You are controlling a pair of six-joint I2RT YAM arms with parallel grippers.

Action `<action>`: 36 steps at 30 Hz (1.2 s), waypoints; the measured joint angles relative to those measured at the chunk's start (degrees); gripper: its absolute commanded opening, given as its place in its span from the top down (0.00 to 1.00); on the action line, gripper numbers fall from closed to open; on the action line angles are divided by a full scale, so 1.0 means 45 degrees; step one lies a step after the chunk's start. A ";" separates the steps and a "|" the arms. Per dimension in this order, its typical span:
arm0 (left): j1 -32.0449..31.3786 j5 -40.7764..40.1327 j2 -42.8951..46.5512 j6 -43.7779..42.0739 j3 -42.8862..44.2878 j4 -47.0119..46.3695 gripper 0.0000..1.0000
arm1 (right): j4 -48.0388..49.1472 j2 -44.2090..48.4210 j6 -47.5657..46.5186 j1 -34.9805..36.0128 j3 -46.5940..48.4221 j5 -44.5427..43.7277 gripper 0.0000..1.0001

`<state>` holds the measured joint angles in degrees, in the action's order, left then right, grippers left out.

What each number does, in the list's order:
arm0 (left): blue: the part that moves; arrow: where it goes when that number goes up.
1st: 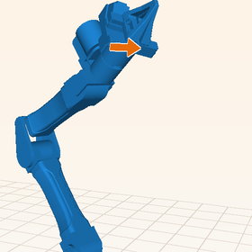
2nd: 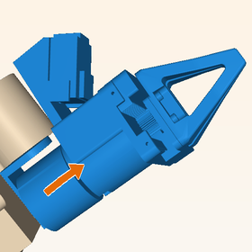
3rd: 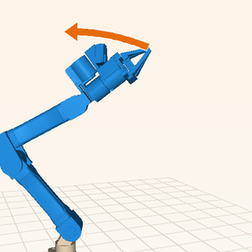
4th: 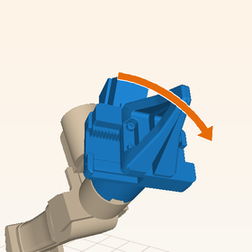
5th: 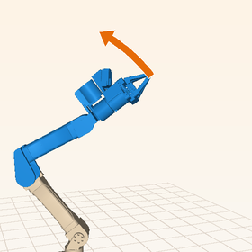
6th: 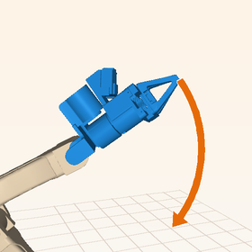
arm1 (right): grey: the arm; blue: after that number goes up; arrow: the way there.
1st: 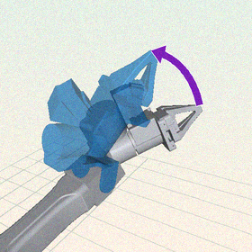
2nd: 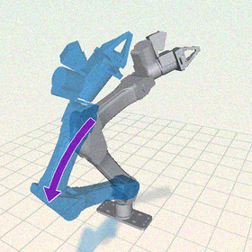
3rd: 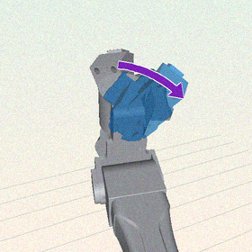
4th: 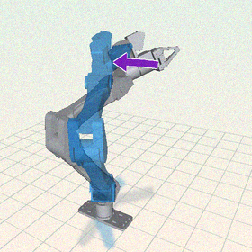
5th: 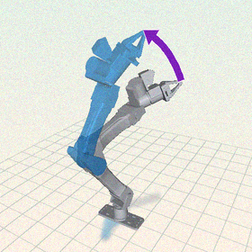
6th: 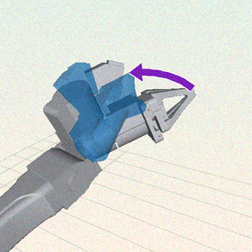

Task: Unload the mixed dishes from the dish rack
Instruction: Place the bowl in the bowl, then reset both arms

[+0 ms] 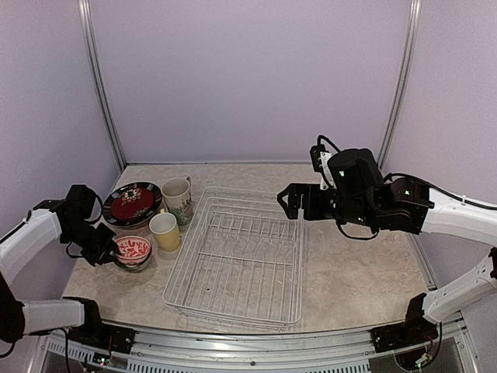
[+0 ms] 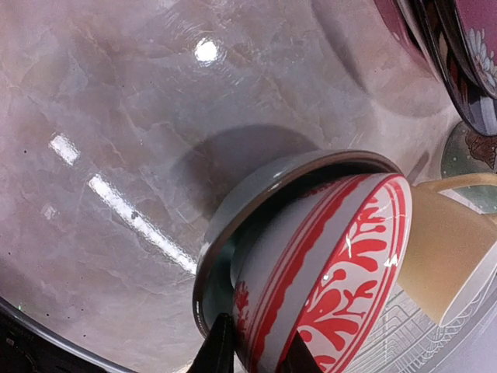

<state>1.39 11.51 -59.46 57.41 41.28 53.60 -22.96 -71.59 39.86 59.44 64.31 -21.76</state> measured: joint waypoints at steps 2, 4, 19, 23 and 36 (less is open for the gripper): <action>0.0000 0.0005 -0.0015 0.0015 0.0000 0.0000 0.79 | 0.0019 0.0000 -0.0024 -0.0005 0.0000 -0.0015 0.00; 0.0000 0.0024 -0.0010 0.0019 0.0000 -0.0005 0.70 | 0.0019 0.0000 -0.0063 -0.0015 0.0000 -0.0034 0.00; -0.0019 0.0539 0.1088 -0.2069 0.4459 0.0306 0.05 | -0.0763 0.0010 -0.3065 -0.0554 0.2404 -0.2603 0.00; -0.0019 0.1180 0.1467 -0.3716 0.7203 -0.0889 0.01 | -0.0588 0.0267 -0.4736 -0.0573 0.3211 -0.4148 0.00; -0.0034 0.2356 0.2691 -0.6858 1.0535 -0.6159 0.01 | 0.2973 0.2540 -0.9894 -0.0578 0.4133 -0.5799 0.00</action>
<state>1.23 22.11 -47.35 26.55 88.68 25.89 -9.58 -60.16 -4.67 56.84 82.91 -47.86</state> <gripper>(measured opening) 0.989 0.998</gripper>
